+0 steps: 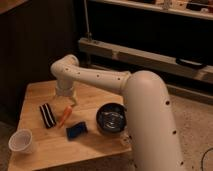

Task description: Place the pepper on the white sponge

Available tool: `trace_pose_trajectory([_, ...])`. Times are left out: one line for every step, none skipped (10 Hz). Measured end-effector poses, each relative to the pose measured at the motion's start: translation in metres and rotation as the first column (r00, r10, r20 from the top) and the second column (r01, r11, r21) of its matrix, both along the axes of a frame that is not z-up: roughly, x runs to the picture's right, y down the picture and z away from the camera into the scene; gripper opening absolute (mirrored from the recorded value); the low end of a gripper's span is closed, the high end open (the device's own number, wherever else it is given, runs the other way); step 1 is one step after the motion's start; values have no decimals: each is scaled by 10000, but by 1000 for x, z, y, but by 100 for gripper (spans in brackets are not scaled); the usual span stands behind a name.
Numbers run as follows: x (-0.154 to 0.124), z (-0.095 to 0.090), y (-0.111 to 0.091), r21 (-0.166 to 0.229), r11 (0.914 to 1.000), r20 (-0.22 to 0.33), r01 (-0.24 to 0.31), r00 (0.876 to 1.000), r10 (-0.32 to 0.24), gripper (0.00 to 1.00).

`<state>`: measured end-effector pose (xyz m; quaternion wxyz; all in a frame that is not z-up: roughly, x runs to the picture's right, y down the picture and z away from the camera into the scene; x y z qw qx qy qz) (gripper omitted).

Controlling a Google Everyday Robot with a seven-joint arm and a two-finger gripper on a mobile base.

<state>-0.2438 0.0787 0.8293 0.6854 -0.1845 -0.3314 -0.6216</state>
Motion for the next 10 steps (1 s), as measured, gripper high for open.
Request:
trace_pose_trajectory([-2,4,5,-108,9999,-15,49,10000,-49,80])
trace_pose_trajectory([-3,9,13,-281,9995,-77,125,9999,-128,80])
trace_pose_trajectory([-2,14,21,-426,9989,-139,207,9997,-213,80])
trace_pose_trajectory([-3,18,27,-540,9983,-221,225,9995,-237,80])
trace_pose_trajectory([-1,21,31,-635,9978,-298,210,9993,-229,80])
trace_pose_trajectory([-1,24,33,-715,9973,-339,176,9992,-201,80])
trace_pose_trajectory([-1,26,34,-760,9970,-369,137,9992,-165,79])
trace_pose_trajectory([-1,28,35,-798,9968,-405,81,9991,-114,73])
trace_pose_trajectory([0,31,34,-845,9964,-467,15,9989,-55,63])
trace_pose_trajectory([1,33,34,-889,9960,-518,-32,9987,-14,60])
